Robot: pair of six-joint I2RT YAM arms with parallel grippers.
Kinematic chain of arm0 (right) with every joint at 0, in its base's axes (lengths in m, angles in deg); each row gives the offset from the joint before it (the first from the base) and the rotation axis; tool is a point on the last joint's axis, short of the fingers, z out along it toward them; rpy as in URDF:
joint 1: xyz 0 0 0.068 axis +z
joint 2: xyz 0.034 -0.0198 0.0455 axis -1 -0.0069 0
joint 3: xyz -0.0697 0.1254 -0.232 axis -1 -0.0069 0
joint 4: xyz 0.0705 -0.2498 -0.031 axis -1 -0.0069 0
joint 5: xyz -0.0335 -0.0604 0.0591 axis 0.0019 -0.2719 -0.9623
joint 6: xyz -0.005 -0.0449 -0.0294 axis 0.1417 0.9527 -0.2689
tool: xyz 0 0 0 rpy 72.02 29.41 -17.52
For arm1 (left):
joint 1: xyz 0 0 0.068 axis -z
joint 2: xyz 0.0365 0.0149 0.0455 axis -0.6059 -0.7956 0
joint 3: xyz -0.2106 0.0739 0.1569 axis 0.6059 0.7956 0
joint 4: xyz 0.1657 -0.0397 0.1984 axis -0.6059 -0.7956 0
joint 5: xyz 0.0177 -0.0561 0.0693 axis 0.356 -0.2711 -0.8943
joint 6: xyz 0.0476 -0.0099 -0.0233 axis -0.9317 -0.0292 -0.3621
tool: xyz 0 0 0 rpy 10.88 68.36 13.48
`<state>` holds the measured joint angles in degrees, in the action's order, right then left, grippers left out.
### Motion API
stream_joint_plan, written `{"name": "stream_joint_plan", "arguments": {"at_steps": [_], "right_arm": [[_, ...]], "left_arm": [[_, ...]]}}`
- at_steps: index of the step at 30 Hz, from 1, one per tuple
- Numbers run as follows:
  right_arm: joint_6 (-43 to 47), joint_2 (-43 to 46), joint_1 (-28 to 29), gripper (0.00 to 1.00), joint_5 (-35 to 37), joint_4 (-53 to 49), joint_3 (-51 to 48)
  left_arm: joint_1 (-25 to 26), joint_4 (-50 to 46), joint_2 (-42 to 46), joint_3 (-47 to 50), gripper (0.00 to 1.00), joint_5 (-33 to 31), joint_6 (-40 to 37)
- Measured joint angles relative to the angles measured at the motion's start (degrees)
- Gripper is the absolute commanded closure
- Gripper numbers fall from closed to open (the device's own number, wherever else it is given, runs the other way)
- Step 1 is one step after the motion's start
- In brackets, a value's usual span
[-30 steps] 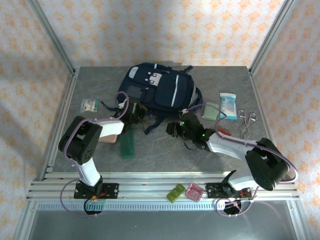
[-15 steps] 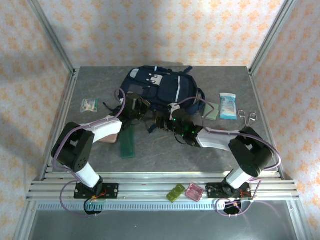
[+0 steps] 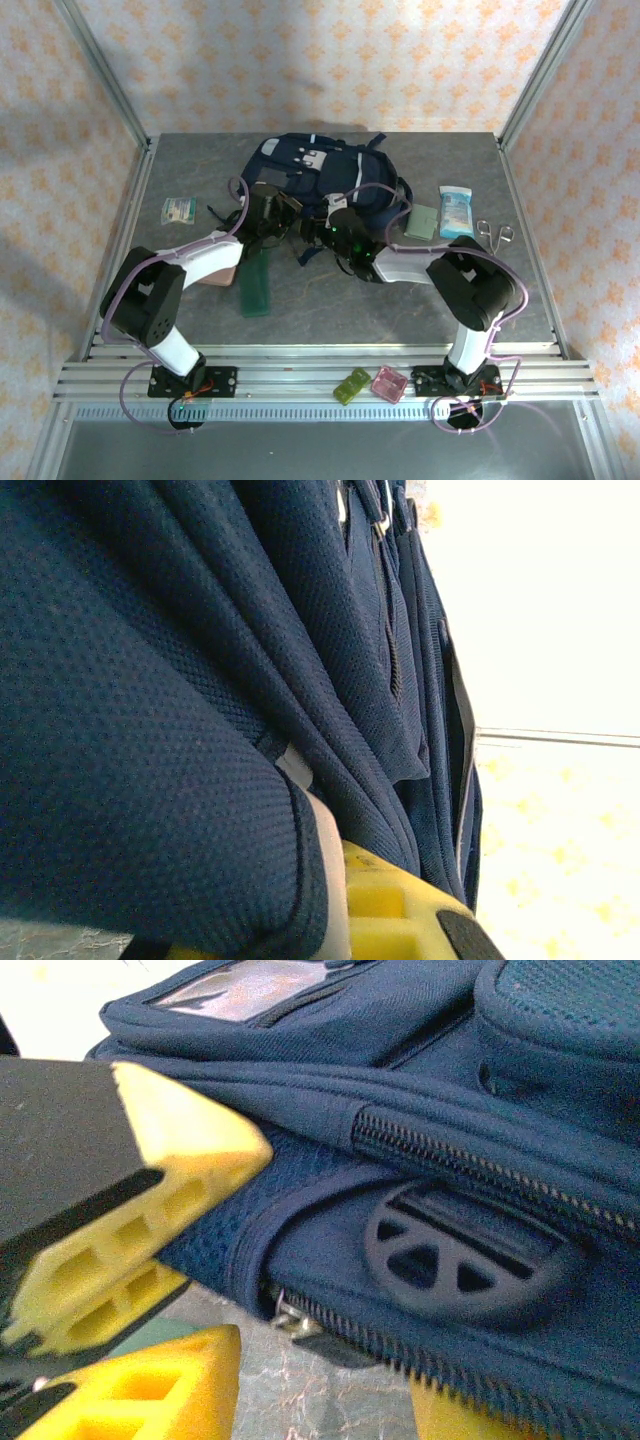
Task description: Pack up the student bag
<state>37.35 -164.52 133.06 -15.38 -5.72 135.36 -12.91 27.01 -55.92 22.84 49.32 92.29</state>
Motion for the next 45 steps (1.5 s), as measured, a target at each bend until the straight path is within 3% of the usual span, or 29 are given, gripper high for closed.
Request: {"name": "stream_joint_plan", "arguments": {"at_steps": [4, 8, 20, 32, 40, 45], "right_arm": [[1.16, -2.54, 0.37, 0.89, 3.04, -0.44, 2.45], [1.75, -2.64, 0.87, 1.0, 4.57, -0.66, 2.51], [0.96, 9.11, -0.35, 1.0, 6.05, -9.84, -5.75], [-0.28, 23.67, -6.95, 1.0, 6.01, -20.68, -17.84], [-0.85, 25.53, -6.71, 1.0, 2.23, -25.07, -17.86], [-2.84, 22.01, -3.1, 1.0, -0.15, -25.77, -12.7]], "left_arm": [[0.0, 0.37, 0.17, 0.0, 1.0, -0.04, 0.59], [0.0, 0.37, 0.24, 0.0, 1.0, 0.24, 0.57], [-1.18, -1.09, 1.2, 0.13, 1.0, 2.62, -2.73], [-2.19, -2.56, 1.14, 1.57, 1.0, 4.85, -8.63], [-4.74, -7.23, -5.05, -5.33, 1.0, 6.01, -15.89], [-7.52, -10.95, -10.03, -13.68, 0.97, 5.22, -19.98]]}}
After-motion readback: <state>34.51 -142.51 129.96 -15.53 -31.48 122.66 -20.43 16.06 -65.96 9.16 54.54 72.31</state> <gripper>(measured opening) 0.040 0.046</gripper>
